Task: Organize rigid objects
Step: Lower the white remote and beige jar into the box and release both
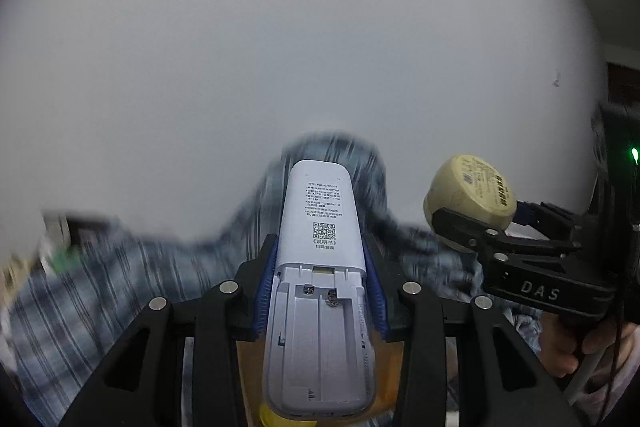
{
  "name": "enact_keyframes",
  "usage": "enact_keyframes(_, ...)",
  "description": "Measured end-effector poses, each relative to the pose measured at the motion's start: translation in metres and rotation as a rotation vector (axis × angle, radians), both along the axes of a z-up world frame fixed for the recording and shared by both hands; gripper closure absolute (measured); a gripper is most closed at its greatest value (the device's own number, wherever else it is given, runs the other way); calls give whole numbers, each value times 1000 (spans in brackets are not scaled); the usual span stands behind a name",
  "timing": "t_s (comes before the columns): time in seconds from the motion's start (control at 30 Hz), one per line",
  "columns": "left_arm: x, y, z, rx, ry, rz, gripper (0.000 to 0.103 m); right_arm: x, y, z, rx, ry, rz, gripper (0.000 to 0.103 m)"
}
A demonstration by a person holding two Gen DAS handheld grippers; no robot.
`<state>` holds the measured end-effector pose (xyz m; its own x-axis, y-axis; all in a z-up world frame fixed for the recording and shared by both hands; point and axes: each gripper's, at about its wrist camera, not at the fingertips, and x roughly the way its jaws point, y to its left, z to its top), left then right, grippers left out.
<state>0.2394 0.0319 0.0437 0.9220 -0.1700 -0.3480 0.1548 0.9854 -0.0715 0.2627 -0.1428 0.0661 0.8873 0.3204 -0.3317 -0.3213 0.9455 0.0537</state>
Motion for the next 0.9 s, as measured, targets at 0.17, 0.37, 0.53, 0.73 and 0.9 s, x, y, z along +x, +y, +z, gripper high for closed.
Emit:
enact_keyframes(0.17, 28, 6, -30, 38, 95, 29, 61, 24, 8, -38, -21, 124, 30, 29)
enact_keyframes(0.37, 53, 6, -65, 33, 211, 34, 61, 48, 10, -80, -89, 250, 46, 29)
enact_keyframes(0.53, 69, 10, -95, 28, 291, 35, 61, 65, 9, -111, -93, 395, 51, 29)
enact_keyframes(0.73, 76, 8, -103, 30, 340, 33, 61, 79, 0, -125, -68, 500, 51, 29)
enact_keyframes(0.9, 74, 11, -98, 23, 330, 53, 50, 79, 5, -130, -102, 520, 63, 24)
